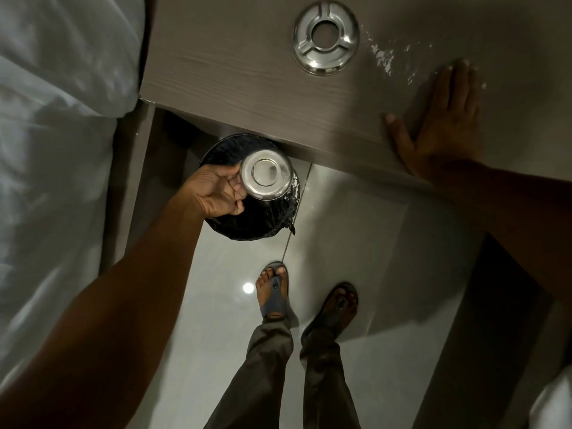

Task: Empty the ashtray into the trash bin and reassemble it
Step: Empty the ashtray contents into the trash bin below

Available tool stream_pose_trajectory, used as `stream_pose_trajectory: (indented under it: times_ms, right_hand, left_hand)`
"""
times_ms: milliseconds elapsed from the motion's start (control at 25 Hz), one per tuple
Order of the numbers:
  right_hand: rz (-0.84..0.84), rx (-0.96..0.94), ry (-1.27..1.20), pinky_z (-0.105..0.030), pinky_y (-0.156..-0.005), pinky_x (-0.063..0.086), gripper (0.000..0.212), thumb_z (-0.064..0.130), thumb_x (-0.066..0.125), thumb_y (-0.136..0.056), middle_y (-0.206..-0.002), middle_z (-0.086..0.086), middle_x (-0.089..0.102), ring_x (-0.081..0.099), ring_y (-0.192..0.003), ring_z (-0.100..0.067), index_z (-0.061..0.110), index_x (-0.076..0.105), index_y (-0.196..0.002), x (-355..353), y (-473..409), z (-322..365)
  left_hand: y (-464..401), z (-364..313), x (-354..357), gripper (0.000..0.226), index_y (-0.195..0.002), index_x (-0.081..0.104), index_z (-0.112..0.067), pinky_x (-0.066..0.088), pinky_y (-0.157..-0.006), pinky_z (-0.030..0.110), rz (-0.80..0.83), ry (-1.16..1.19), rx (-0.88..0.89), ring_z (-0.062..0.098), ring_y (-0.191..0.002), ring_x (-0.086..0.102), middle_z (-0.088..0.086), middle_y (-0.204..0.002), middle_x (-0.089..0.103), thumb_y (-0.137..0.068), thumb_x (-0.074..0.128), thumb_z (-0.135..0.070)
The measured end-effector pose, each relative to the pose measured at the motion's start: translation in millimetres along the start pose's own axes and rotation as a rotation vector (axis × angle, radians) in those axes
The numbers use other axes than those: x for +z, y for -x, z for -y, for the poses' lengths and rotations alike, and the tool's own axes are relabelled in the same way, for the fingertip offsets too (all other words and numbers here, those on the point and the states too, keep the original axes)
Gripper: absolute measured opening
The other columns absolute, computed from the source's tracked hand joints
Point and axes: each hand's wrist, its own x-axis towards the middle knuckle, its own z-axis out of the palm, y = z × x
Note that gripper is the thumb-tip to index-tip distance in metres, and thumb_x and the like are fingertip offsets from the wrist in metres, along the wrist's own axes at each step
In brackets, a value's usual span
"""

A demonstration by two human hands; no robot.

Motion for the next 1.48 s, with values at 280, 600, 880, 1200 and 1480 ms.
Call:
stream_pose_trajectory:
  times_ms: [280, 600, 880, 1200, 1480]
  right_hand:
    - [-0.035, 0.006, 0.013, -0.054, -0.128, 0.007, 0.109, 0.08, 0.032, -0.095, -0.168, -0.03, 0.013, 0.009, -0.157, -0.045, -0.006, 0.016, -0.16, 5.8, 0.0, 0.7]
    - [-0.071, -0.005, 0.004, -0.056, -0.128, 0.009, 0.108, 0.079, 0.032, -0.096, -0.167, -0.031, 0.015, 0.011, -0.156, -0.046, -0.007, 0.018, -0.159, 8.0, 1.5, -1.6]
    - [-0.034, 0.002, -0.005, -0.056, -0.128, 0.008, 0.107, 0.078, 0.033, -0.096, -0.168, -0.03, 0.012, 0.007, -0.157, -0.045, -0.006, 0.015, -0.16, 4.2, 0.3, -0.6]
    - [-0.053, 0.0, -0.002, -0.056, -0.128, 0.009, 0.108, 0.08, 0.032, -0.096, -0.167, -0.03, 0.014, 0.01, -0.157, -0.045, -0.006, 0.017, -0.16, 8.6, -0.6, -2.4]
    - [-0.042, 0.033, -0.033, -0.057, -0.127, 0.011, 0.108, 0.079, 0.035, -0.094, -0.167, -0.031, 0.016, 0.013, -0.156, -0.045, -0.006, 0.019, -0.159, 7.2, -5.2, -6.7]
  left_hand:
    - [1.0, -8.2, -3.2, 0.007, -0.071, 0.069, -0.024, 0.035, -0.065, 0.036, 0.002, -0.008, -0.01, 0.009, -0.056, 0.042, -0.006, -0.057, 0.048, -0.077, 0.071, -0.027]
    - [7.4, -17.7, 1.0, 0.009, -0.068, 0.067, -0.022, 0.035, -0.064, 0.034, 0.02, -0.014, 0.008, 0.009, -0.054, 0.039, -0.005, -0.057, 0.046, -0.076, 0.069, -0.025]
    - [7.3, -24.8, 10.3, 0.012, -0.067, 0.061, -0.021, 0.035, -0.064, 0.035, -0.003, -0.011, -0.004, 0.01, -0.054, 0.036, -0.004, -0.057, 0.041, -0.074, 0.07, -0.023]
    - [20.9, -21.1, 21.6, 0.006, -0.068, 0.068, -0.02, 0.031, -0.067, 0.035, -0.114, 0.002, -0.036, 0.009, -0.055, 0.033, -0.004, -0.061, 0.038, -0.074, 0.068, -0.023]
    - [122.5, -14.3, 84.3, 0.019, -0.103, 0.072, -0.011, 0.041, -0.064, 0.022, -0.095, -0.14, 0.273, 0.007, -0.067, 0.046, -0.004, -0.068, 0.059, -0.088, 0.063, -0.018]
